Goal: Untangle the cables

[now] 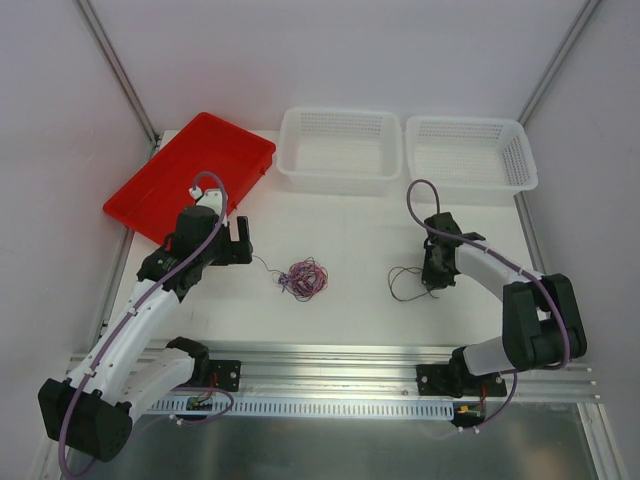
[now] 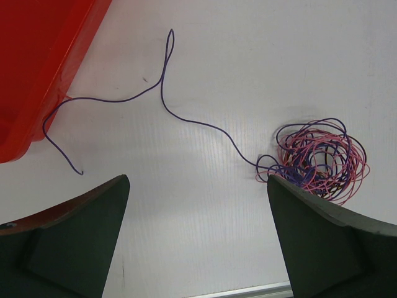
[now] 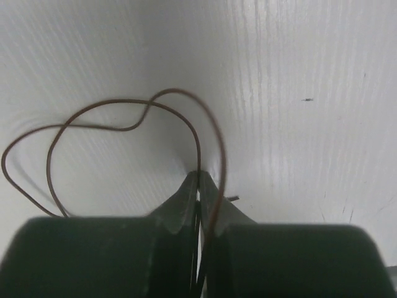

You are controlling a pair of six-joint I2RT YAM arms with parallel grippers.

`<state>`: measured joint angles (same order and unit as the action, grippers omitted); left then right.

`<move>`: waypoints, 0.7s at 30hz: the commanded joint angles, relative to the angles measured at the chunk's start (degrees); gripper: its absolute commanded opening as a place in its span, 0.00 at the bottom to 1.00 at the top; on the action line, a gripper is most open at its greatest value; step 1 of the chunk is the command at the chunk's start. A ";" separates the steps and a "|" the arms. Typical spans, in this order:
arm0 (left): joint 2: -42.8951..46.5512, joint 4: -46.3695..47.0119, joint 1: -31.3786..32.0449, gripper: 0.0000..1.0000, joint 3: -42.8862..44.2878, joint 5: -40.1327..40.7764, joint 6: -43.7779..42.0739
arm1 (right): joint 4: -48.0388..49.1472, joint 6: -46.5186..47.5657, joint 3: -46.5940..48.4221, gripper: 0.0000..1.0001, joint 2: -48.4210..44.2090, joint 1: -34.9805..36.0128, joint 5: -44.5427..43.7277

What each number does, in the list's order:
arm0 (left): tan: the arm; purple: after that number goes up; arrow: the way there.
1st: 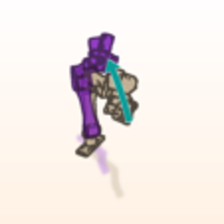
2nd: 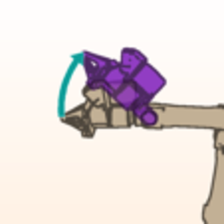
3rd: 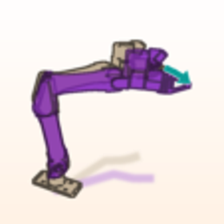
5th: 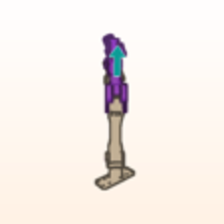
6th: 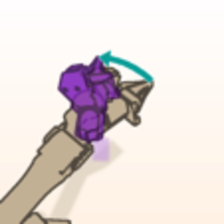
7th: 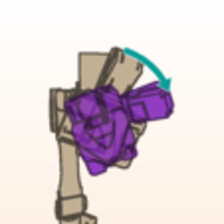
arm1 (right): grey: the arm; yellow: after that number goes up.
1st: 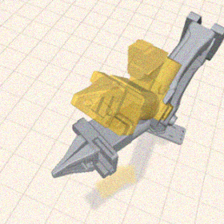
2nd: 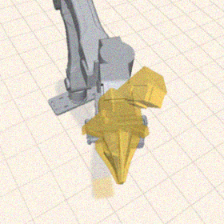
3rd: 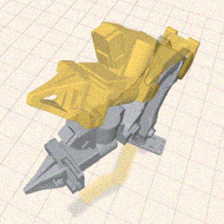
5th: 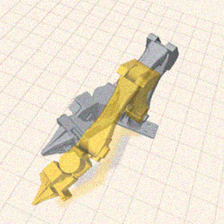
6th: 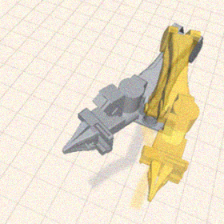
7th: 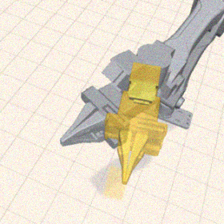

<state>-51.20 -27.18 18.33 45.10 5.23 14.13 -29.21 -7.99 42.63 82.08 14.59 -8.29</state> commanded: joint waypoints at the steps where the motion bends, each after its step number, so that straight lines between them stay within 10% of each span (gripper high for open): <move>1: 0.66 1.60 -0.05 0.94 -0.28 1.01 0.20 | 0.74 -0.63 1.31 0.01 -0.16 0.88 -0.06; 21: 0.05 1.60 -0.05 0.94 -0.19 0.92 0.11 | -6.32 7.73 42.95 0.01 -10.02 -1.14 -8.31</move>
<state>-51.27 -27.18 18.33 45.06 5.21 14.11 -37.08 -2.28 79.66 70.83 14.63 -12.82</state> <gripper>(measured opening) 0.943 0.018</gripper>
